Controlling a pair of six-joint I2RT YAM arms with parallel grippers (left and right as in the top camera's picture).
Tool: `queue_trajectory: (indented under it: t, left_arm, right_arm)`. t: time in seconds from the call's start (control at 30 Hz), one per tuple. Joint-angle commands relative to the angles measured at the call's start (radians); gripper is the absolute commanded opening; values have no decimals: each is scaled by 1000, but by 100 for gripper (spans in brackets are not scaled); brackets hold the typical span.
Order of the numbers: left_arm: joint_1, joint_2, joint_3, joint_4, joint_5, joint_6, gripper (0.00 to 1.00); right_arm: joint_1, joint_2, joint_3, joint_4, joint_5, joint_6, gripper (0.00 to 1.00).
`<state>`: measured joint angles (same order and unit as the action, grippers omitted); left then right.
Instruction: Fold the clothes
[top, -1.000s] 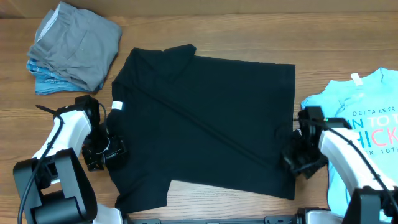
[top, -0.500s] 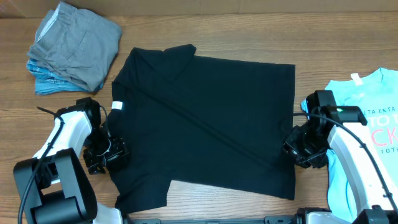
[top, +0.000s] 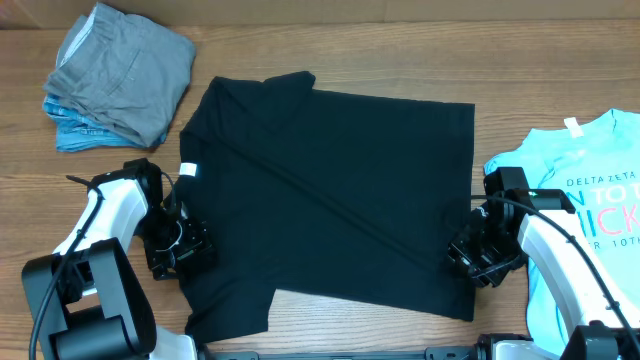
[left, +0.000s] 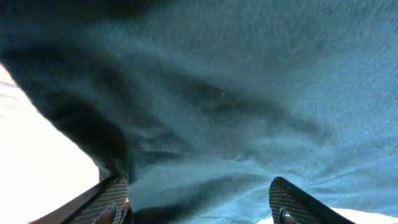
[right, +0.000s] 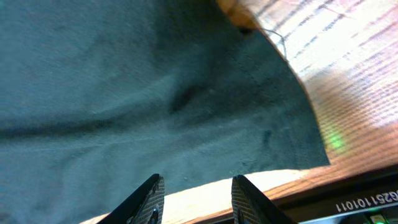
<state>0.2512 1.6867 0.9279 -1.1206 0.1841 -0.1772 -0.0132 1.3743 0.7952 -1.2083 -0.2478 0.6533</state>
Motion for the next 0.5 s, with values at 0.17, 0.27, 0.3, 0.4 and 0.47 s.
queue_trajectory:
  t: [0.17, 0.27, 0.3, 0.4, 0.47]
  left_arm:
    - [6, -13, -3, 22, -148, -30, 71]
    - [3, -13, -2, 23, -109, -28, 70]
    - [2, -13, 0, 26, -104, -24, 69]
    - [-2, -21, 21, 18, -105, -9, 61]
    - [-5, -36, 38, 14, -105, -10, 62]
  right_arm:
    - [-4, -10, -5, 3, -8, -7, 39]
    - [-4, -10, -5, 7, -9, -7, 40]
    - [-4, -10, -5, 11, -9, -7, 40]
    - [-4, -10, -5, 28, -16, -8, 40]
    - [-4, -10, -5, 45, -42, -37, 39]
